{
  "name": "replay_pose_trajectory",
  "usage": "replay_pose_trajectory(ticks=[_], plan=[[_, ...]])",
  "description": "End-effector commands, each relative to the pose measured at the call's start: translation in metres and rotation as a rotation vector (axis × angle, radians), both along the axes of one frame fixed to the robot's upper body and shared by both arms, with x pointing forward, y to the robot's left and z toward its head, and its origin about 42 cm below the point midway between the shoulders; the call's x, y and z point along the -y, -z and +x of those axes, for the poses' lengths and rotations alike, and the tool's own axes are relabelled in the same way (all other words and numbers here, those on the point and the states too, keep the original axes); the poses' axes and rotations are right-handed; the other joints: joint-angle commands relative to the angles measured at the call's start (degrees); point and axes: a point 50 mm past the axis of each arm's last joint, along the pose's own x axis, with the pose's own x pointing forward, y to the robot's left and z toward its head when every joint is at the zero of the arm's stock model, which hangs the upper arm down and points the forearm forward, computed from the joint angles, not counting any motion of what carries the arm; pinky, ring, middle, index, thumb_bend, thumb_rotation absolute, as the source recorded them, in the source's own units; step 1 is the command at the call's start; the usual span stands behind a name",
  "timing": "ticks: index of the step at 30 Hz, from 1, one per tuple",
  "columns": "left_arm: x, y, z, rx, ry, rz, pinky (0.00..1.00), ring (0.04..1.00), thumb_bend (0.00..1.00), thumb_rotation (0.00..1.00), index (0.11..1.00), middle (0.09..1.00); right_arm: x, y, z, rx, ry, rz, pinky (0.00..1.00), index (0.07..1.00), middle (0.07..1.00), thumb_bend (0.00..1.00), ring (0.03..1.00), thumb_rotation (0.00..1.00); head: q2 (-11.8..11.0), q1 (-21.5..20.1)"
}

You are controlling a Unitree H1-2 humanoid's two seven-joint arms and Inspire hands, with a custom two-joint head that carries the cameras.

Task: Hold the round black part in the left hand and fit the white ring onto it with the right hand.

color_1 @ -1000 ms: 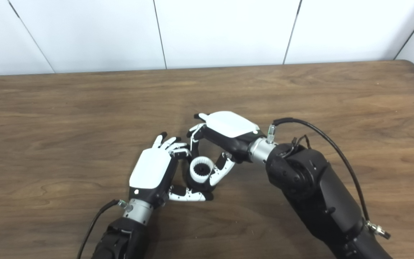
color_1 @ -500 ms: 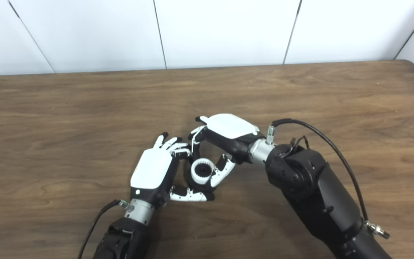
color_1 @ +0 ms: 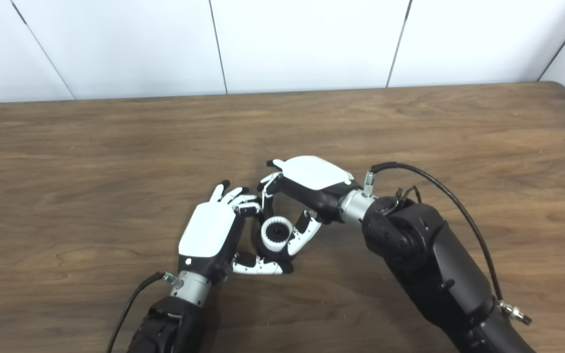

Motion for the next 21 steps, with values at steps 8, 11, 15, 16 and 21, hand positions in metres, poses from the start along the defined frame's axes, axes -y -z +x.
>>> replay_pose_trajectory(ticks=[8,11,15,16,21], plan=[[0.0029,-0.0017,0.0003,0.003,0.017,0.016,1.00,0.888,0.52,0.05,0.483,0.772,0.0027,-0.0164,0.0024,0.086,-0.015,0.016,1.00,0.615,0.882,1.00,1.000,0.30,0.11,0.03],[0.0024,-0.0013,0.0003,0.004,0.018,0.013,1.00,0.888,0.52,0.05,0.483,0.772,0.0031,-0.0171,0.0022,0.081,-0.010,0.020,1.00,0.599,0.886,1.00,1.000,0.28,0.17,-0.07],[0.0020,-0.0010,0.0006,0.006,0.017,0.011,1.00,0.889,0.52,0.05,0.483,0.772,0.0043,-0.0176,0.0024,0.083,-0.004,0.025,1.00,0.568,0.884,1.00,1.000,0.26,0.17,-0.07],[0.0019,-0.0010,0.0006,0.007,0.017,0.014,1.00,0.888,0.52,0.05,0.483,0.771,0.0047,-0.0184,0.0023,0.081,0.003,0.023,1.00,0.564,0.883,1.00,1.000,0.26,0.17,-0.07],[0.0011,-0.0009,0.0012,0.008,0.016,0.009,1.00,0.888,0.52,0.05,0.483,0.771,0.0100,-0.0240,0.0041,0.083,0.029,0.031,1.00,0.558,0.885,1.00,1.000,0.23,0.15,-0.47]])
